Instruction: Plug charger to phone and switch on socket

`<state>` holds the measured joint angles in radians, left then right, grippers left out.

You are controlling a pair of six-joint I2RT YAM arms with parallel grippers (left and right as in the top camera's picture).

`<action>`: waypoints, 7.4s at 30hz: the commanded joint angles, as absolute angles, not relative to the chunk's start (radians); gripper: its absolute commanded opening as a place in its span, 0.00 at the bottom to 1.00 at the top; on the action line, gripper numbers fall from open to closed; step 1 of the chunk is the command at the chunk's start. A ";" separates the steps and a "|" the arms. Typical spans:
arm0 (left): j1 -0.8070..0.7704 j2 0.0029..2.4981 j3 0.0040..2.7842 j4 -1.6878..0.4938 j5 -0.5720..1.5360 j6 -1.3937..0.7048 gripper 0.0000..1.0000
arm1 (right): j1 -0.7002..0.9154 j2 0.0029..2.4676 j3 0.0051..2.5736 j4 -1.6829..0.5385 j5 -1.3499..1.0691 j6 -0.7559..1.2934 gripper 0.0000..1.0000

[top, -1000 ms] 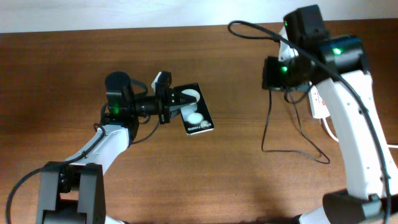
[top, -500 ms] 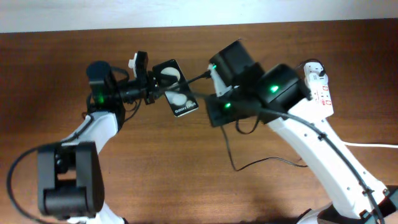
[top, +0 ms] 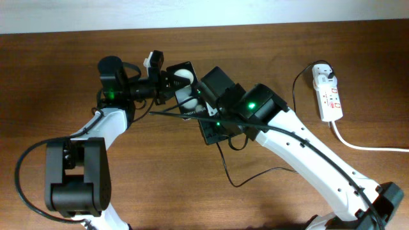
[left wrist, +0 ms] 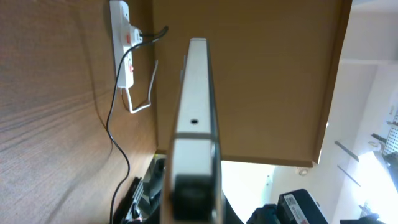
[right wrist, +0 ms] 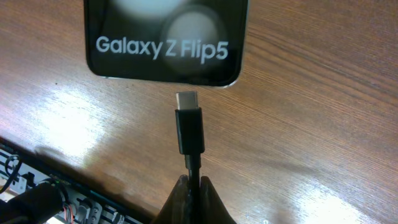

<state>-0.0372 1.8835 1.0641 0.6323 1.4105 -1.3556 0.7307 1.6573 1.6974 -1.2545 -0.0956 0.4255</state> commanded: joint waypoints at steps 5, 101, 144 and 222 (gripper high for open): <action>-0.035 1.883 1.091 0.638 1.383 -1.383 0.00 | 0.813 1.641 1.687 -1.228 -0.027 0.453 0.04; -0.072 1.883 1.091 0.638 1.572 -1.202 0.00 | 0.818 1.553 1.688 -1.145 0.192 0.488 0.63; -0.449 1.883 1.567 -0.492 0.620 -0.413 0.00 | 0.818 0.988 1.687 -1.359 0.452 0.515 0.99; -0.386 2.357 1.729 -0.722 0.557 -0.387 0.99 | 0.818 1.164 1.687 -1.560 0.483 0.581 0.99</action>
